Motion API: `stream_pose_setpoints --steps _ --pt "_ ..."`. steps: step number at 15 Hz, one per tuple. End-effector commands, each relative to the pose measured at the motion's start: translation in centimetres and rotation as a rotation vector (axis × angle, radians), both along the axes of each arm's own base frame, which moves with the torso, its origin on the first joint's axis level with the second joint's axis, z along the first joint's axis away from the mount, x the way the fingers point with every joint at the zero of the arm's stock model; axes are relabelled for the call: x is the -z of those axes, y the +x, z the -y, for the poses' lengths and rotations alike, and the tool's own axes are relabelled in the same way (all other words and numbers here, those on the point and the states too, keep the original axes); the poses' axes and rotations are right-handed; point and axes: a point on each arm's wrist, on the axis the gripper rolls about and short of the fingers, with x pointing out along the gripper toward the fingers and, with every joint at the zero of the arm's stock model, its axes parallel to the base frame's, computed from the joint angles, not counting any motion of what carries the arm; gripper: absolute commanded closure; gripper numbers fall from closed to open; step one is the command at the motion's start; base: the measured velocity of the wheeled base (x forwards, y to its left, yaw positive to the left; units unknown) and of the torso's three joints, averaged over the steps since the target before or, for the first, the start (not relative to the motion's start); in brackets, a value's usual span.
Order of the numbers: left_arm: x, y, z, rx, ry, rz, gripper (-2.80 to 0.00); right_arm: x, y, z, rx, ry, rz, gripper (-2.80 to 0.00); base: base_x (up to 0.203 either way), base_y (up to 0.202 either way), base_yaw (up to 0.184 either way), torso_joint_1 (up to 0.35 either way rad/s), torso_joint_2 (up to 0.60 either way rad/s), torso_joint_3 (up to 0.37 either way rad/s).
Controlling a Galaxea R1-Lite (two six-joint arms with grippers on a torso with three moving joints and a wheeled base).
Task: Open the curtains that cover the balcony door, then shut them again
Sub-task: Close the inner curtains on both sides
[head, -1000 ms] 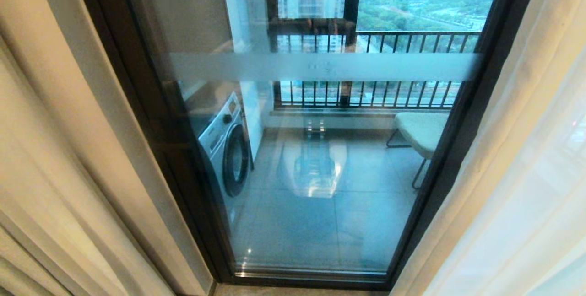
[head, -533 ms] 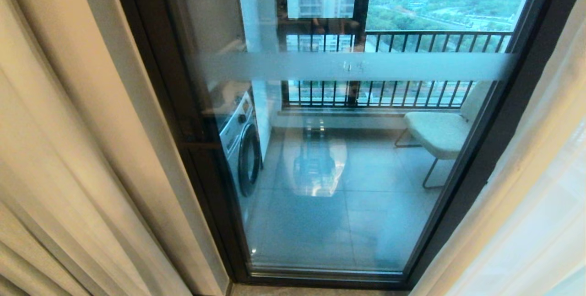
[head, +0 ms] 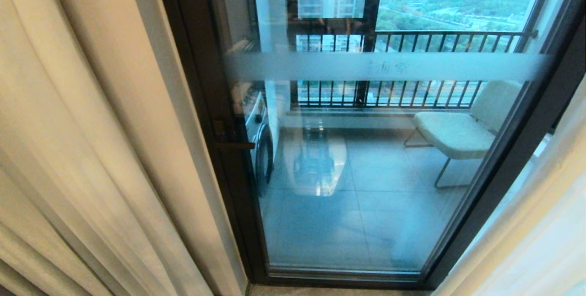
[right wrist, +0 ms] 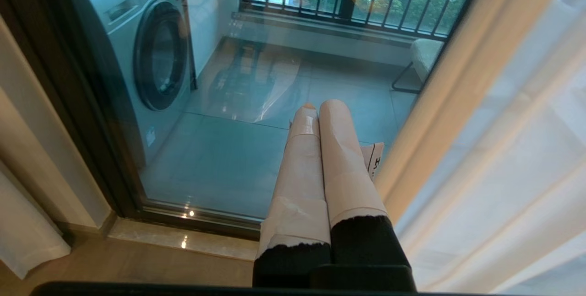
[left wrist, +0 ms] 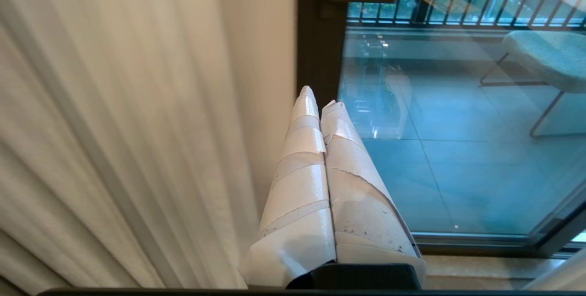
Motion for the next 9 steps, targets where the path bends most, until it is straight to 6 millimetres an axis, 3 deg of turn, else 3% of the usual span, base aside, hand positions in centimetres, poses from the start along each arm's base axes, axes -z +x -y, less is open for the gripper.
stream_pose_setpoints --steps 1,9 --pt "0.0 0.0 0.0 0.0 -0.001 0.001 0.0 -0.02 0.01 0.0 -0.001 -0.001 0.0 0.0 0.0 0.145 0.0 0.002 0.0 0.0" --pt "-0.02 0.0 -0.02 -0.011 0.005 0.003 0.0 0.0 0.01 0.0 -0.001 -0.001 -0.001 0.0 0.0 0.012 0.0 0.0 0.0 0.0"
